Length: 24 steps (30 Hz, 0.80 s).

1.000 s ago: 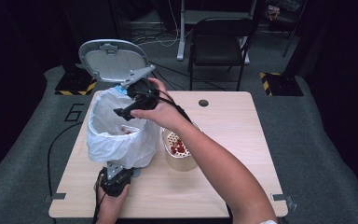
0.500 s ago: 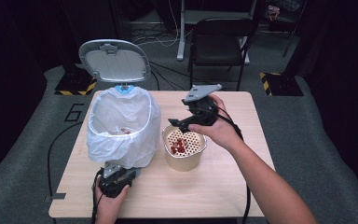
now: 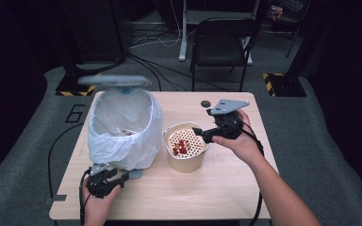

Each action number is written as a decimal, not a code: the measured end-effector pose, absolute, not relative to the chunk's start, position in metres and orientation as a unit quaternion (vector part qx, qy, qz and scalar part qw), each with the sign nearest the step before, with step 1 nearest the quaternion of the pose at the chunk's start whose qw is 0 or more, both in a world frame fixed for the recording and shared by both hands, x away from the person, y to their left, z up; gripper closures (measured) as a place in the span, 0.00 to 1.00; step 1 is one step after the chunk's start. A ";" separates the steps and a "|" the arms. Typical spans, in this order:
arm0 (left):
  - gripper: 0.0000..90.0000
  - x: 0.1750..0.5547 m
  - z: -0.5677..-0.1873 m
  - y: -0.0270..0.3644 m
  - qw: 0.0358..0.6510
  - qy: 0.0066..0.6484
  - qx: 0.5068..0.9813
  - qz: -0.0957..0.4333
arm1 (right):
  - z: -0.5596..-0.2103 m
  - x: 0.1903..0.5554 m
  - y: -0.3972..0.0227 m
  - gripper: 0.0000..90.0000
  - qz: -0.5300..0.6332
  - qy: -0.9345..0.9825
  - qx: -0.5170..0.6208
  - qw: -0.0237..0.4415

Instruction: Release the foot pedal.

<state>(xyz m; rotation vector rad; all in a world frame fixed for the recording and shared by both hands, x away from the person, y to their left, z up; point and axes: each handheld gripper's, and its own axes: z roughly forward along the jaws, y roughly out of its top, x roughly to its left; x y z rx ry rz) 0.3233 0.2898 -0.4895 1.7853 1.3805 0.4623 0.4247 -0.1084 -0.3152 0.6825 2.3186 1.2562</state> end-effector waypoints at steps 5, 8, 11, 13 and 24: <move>0.47 0.323 -0.492 0.301 0.408 0.550 0.705 0.185 | -0.330 0.419 -0.124 0.21 0.447 0.828 0.262 0.217; 0.46 0.323 -0.494 0.307 0.405 0.553 0.703 0.189 | -0.340 0.416 -0.133 0.22 0.446 0.823 0.274 0.220; 0.46 0.323 -0.497 0.314 0.403 0.554 0.703 0.193 | -0.354 0.411 -0.143 0.23 0.447 0.816 0.293 0.220; 0.46 0.323 -0.499 0.320 0.396 0.551 0.709 0.194 | -0.365 0.409 -0.151 0.24 0.443 0.814 0.305 0.220; 0.46 0.330 -0.511 0.333 0.391 0.569 0.695 0.202 | -0.425 0.395 -0.182 0.25 0.426 0.796 0.373 0.215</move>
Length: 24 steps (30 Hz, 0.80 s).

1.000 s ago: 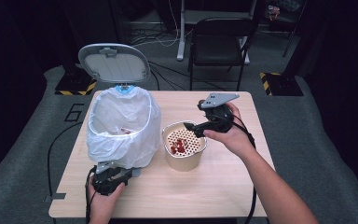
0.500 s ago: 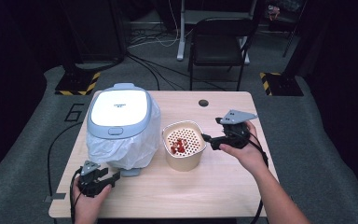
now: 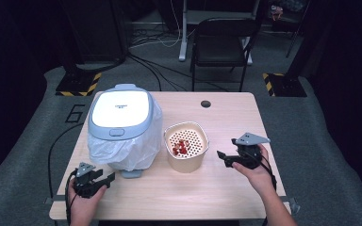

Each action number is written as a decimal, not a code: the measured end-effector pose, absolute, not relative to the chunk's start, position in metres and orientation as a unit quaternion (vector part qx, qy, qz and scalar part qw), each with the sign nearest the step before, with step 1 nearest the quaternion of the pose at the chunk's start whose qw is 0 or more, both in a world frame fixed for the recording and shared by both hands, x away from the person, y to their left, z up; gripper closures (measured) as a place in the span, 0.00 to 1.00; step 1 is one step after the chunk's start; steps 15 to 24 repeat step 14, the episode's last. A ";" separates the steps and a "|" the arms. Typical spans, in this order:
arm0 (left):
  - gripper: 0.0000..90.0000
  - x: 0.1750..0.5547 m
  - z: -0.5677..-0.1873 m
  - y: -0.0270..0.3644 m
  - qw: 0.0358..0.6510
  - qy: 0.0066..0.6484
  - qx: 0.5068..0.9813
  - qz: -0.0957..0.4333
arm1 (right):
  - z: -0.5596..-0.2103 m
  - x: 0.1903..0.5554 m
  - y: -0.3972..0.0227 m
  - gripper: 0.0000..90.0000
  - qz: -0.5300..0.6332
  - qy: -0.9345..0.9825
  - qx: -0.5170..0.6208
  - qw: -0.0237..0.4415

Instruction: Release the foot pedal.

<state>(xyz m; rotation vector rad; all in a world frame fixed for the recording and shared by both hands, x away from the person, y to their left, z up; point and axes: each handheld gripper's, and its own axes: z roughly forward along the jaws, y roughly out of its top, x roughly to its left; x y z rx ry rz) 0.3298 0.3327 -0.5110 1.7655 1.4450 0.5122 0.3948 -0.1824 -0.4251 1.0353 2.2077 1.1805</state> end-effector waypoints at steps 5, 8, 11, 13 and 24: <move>0.46 0.334 -0.516 0.333 0.374 0.570 0.698 0.221 | -0.454 0.388 -0.192 0.25 0.428 0.782 0.396 0.219; 0.45 0.336 -0.518 0.335 0.366 0.571 0.700 0.226 | -0.463 0.387 -0.192 0.25 0.422 0.782 0.400 0.226; 0.44 0.338 -0.520 0.336 0.367 0.578 0.692 0.227 | -0.480 0.385 -0.194 0.24 0.420 0.777 0.408 0.229; 0.43 0.339 -0.521 0.338 0.367 0.577 0.692 0.230 | -0.492 0.386 -0.196 0.24 0.403 0.785 0.411 0.227; 0.43 0.340 -0.522 0.338 0.366 0.575 0.693 0.235 | -0.496 0.387 -0.197 0.23 0.393 0.789 0.413 0.232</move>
